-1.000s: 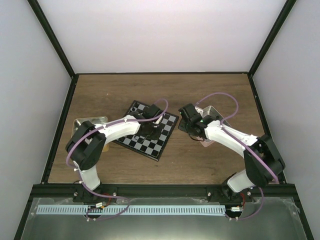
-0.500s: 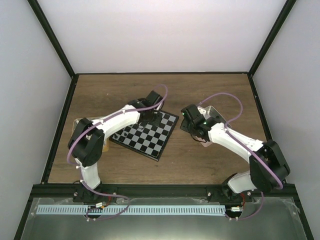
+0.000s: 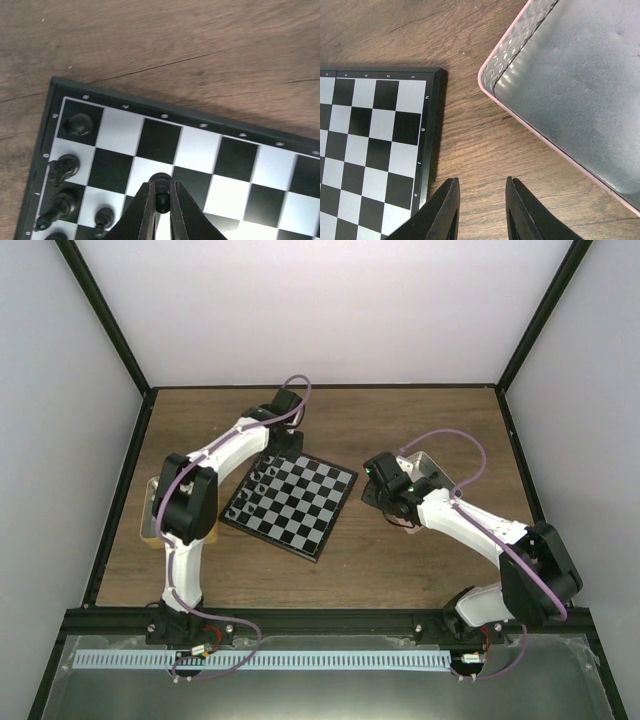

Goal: Set up the chess pieces on the board
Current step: Place the chess piece on the chessboard.

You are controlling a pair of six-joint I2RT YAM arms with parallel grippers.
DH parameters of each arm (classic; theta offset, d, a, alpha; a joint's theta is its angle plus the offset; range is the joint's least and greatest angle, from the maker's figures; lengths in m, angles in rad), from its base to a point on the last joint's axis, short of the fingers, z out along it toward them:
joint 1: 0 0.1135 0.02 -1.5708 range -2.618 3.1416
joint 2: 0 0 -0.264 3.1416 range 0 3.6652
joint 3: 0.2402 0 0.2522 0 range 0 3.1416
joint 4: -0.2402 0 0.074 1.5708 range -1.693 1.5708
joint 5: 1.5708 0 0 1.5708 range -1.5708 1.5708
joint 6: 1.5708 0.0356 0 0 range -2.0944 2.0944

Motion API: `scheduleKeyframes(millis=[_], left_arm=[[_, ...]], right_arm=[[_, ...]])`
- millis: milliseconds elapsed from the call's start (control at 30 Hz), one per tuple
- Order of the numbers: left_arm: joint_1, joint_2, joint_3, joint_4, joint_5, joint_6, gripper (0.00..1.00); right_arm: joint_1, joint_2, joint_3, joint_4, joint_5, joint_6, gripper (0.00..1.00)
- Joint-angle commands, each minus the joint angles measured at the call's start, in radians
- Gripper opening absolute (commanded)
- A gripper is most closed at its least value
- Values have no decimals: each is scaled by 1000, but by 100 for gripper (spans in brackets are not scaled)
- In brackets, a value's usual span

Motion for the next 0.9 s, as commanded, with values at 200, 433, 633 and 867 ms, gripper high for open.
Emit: scheduleKeyframes(millis=[200,433,633,867], left_arm=[[72,67,17,-61,-2,30,10],[82,91,19,-60,5,32,11],[90,103,20,-60,-1,29,12],[91,85,21,-60,23,34,26]], right_arm=[[-4,5,20,7,29,-4,27],[-4,9,22,7,29,-4,27],[-4,9,21,8,27,-1,27],[-7,3,27,4,37,0,27]])
